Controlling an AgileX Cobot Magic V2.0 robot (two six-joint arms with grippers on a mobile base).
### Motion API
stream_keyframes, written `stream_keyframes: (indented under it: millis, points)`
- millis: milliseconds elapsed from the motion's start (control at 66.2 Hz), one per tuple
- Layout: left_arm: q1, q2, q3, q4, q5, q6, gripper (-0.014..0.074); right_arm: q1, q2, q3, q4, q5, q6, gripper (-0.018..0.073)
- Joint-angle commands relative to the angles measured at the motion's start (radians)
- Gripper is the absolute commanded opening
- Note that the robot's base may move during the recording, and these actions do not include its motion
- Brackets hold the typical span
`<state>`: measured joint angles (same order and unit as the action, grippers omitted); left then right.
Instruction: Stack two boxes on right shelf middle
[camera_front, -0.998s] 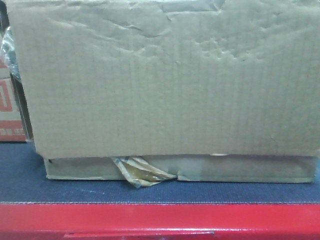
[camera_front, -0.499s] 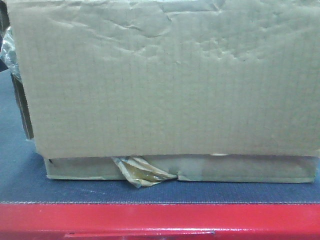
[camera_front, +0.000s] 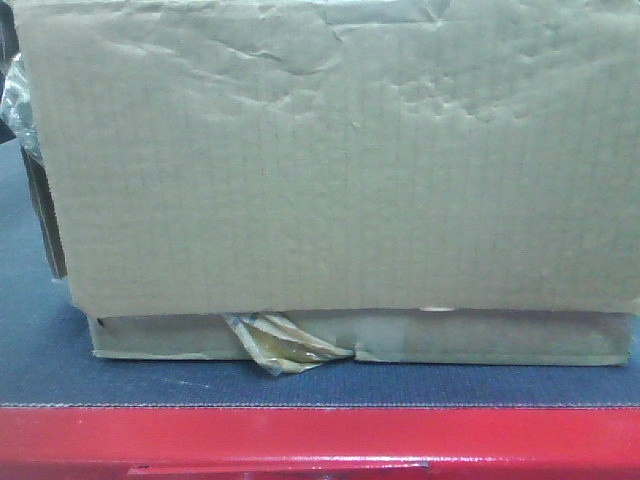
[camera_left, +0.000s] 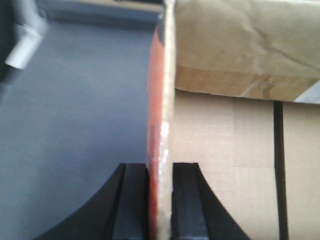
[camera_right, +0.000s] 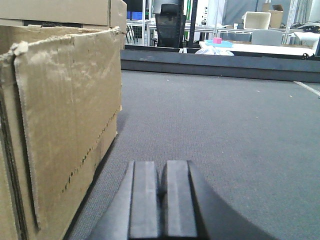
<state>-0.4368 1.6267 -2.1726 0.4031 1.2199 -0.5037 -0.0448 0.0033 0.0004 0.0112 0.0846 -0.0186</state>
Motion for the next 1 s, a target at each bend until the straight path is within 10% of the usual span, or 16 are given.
stream_keyframes:
  millis: [0,469,983]
  points:
    - [-0.076,0.020,0.037,0.013,-0.003,-0.065,-0.0111,-0.006,-0.003,0.000,0.000,-0.017,0.001,-0.0162]
    - [-0.108,0.161,0.239,-0.198,-0.113,-0.125,-0.0111,-0.006,-0.003,0.000,0.000,-0.017,0.001,-0.0162]
    - [-0.110,0.259,0.245,-0.156,-0.059,-0.125,-0.0111,-0.006,-0.003,0.000,0.000,-0.017,0.001,-0.0162]
